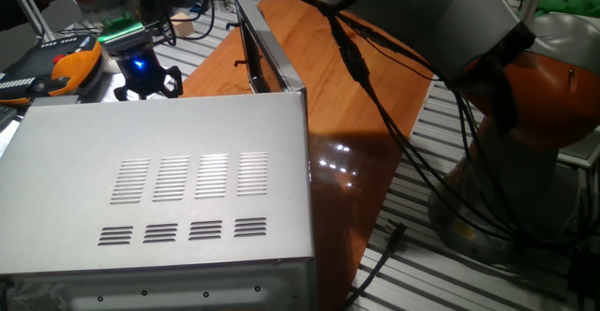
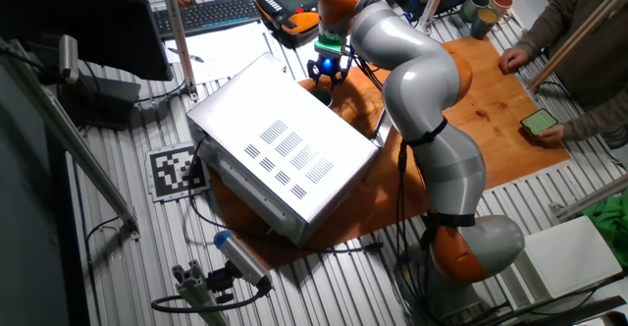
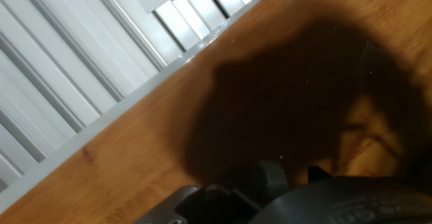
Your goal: Put the bowl into the microwave
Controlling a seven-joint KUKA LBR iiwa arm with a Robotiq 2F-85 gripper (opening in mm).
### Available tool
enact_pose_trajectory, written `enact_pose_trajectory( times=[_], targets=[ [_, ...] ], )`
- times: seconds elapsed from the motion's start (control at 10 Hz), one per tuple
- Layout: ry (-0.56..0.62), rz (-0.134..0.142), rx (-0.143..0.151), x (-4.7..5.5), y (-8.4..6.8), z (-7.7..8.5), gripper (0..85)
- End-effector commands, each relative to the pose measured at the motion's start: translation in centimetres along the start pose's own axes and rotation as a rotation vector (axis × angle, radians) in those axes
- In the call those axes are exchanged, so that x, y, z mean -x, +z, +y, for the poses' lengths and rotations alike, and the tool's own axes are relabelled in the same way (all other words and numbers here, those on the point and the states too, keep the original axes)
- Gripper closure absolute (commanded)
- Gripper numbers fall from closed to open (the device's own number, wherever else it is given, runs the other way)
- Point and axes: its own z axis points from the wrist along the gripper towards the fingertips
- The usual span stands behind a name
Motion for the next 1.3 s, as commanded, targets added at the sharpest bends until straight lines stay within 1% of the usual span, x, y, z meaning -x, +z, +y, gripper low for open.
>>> enact_pose_trajectory(
  times=[0.0, 0.2, 0.3, 0.6, 0.8, 0.9, 1.1, 1.2],
  targets=[
    [-0.002, 0.000, 0.000, -0.02, 0.11, -0.03, 34.0],
    [-0.007, 0.003, -0.002, 0.02, 0.27, -0.16, 34.0],
    [-0.009, 0.010, -0.003, 0.02, 0.38, -0.27, 34.0],
    [-0.006, 0.014, -0.007, -0.51, 0.79, -0.34, 34.0],
    [0.000, 0.018, -0.007, -0.55, 0.85, -0.37, 34.0],
    [0.005, 0.024, -0.004, -0.53, 0.87, -0.39, 34.0],
    [0.010, 0.048, 0.006, -0.49, 0.93, -0.49, 34.0],
    [0.010, 0.050, 0.006, -0.47, 0.95, -0.52, 51.0]
  ],
)
